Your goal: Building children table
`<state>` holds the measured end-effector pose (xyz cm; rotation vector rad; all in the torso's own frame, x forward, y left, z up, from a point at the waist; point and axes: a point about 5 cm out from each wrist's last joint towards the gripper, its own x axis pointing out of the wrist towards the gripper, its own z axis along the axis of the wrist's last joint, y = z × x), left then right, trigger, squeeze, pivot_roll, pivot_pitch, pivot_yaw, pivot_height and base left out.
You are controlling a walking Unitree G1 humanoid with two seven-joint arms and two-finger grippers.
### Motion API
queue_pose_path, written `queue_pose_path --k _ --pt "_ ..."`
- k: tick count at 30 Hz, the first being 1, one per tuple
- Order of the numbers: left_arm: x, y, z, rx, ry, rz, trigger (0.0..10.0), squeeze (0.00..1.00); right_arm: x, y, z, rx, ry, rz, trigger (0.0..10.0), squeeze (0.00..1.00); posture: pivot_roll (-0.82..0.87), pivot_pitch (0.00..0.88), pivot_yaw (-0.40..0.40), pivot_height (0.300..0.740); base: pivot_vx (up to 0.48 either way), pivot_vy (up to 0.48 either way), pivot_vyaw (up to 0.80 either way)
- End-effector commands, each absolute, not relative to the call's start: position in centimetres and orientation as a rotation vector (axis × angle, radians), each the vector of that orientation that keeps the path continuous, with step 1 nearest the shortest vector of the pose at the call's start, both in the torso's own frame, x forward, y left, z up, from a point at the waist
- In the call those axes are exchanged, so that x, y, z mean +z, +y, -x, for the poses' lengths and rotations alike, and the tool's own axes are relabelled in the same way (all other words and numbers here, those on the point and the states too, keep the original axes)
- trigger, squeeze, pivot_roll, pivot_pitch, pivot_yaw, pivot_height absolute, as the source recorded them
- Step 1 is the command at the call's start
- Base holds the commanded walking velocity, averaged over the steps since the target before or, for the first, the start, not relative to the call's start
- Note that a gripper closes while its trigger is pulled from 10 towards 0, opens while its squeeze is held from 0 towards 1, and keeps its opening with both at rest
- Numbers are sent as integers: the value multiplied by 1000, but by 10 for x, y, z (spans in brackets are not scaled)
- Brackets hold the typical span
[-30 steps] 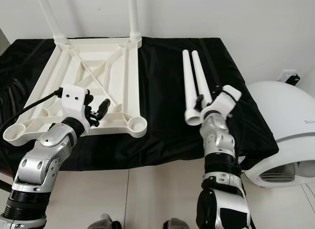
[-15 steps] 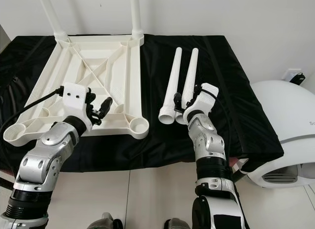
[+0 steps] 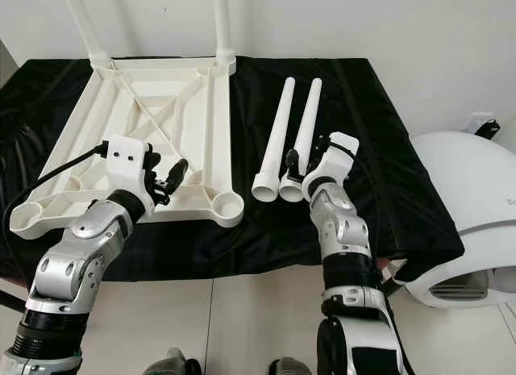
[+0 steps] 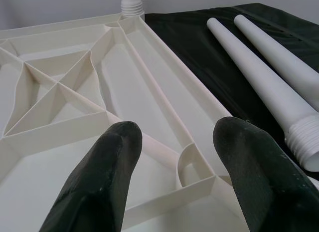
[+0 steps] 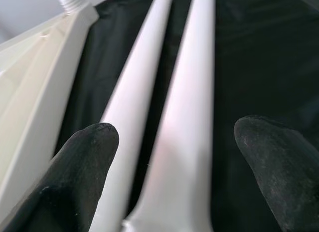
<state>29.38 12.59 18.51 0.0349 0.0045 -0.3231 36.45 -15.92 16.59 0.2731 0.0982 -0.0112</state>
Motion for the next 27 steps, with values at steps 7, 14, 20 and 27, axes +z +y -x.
queue_pose_path --k 7,14,20,27 --pt "188 122 -291 -351 -5 -35 10000 0 167 -145 -371 28 128 -275 10000 0 -9 32 37 740 0 0 0" --pt "187 122 -289 -350 -3 -35 10000 0 166 -145 -373 -11 152 -251 10000 0 -6 35 34 740 0 0 0" --pt "187 121 -287 -352 2 -28 10000 0 162 -148 -377 -94 232 -269 10000 0 -10 51 35 740 0 0 0" --pt "183 110 -279 -430 20 -47 10000 0 161 -149 -384 -143 293 -322 10000 0 -8 65 39 740 0 0 0"
